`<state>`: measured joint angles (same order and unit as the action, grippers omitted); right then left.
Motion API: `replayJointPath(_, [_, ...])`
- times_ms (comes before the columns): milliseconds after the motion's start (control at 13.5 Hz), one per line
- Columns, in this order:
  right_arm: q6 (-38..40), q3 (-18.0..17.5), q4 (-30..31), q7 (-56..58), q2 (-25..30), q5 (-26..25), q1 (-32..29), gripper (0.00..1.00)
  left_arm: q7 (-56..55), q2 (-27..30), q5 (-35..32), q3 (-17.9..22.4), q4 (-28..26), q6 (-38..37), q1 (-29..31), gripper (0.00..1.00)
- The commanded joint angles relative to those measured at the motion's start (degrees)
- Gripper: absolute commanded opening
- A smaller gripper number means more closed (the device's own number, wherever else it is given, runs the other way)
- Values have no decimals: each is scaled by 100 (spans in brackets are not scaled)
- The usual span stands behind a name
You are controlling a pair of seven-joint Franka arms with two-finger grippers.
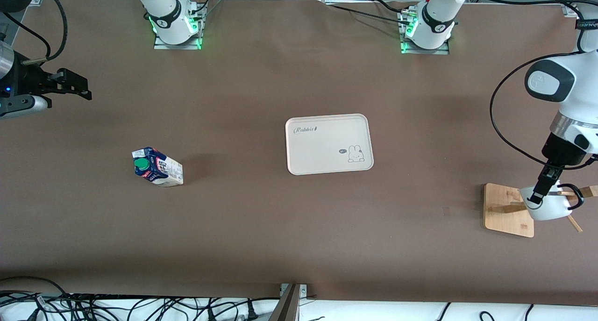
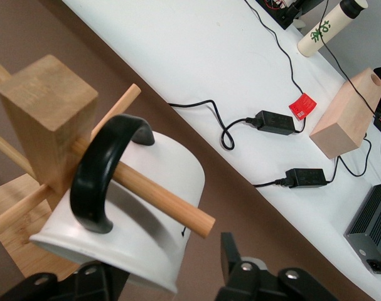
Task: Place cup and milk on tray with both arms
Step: 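Close the left gripper on the white mug's rim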
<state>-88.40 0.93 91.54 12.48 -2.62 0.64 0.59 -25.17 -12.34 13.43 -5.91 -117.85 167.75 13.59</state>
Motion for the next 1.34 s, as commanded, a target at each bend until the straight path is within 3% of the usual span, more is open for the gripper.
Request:
replayJointPath(0, [33,-111,83,105,104,-72,-121,100,433,-111,186,-42,157,65,39,35])
replayJointPath(223, [33,-111,83,105,104,-72,-121,100,574,-102,186,-42,113,38,47,0])
replayJointPath(520, [33,-111,83,105,104,-72,-121,100,855,55,186,-68,104,-268,47,0])
replayJointPath(817, [24,-111,83,105,104,-72,-121,100,1707,433,133,-68,314,-1620,47,0])
replayJointPath(965, [24,-111,83,105,104,-72,-121,100,1839,486,98,-68,603,-2112,47,0])
replayJointPath(1262, [24,-111,74,123,104,-99,-112,100,2192,539,98,-225,1420,-3816,12,0])
